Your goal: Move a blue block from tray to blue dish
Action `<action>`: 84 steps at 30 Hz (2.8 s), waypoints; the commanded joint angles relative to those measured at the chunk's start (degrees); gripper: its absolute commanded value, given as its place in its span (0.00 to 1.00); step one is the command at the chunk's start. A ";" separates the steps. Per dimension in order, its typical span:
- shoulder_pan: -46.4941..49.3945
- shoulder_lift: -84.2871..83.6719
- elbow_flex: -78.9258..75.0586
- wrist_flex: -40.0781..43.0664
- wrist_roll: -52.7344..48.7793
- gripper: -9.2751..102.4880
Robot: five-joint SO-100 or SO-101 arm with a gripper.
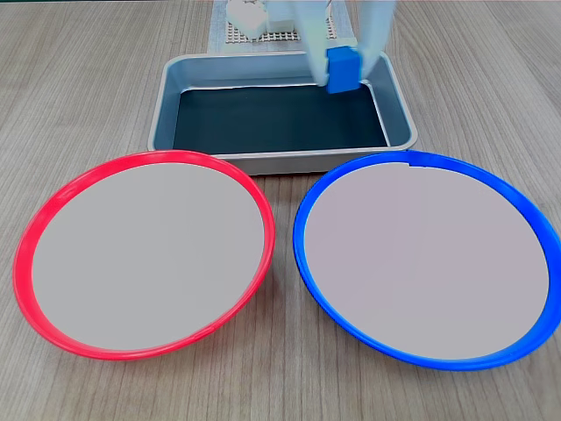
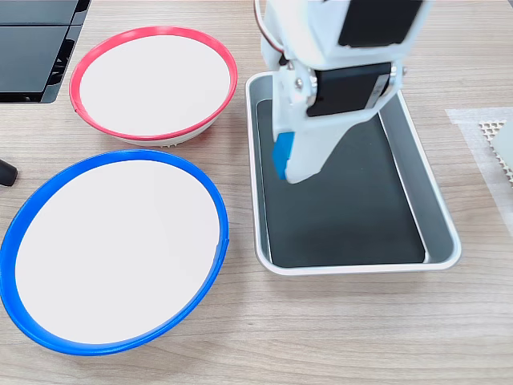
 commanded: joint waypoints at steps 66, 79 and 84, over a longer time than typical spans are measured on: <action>15.82 103.45 90.88 -31.73 96.06 0.08; 15.21 103.45 90.88 -29.00 94.22 0.08; 15.12 103.45 90.88 -29.00 94.13 0.08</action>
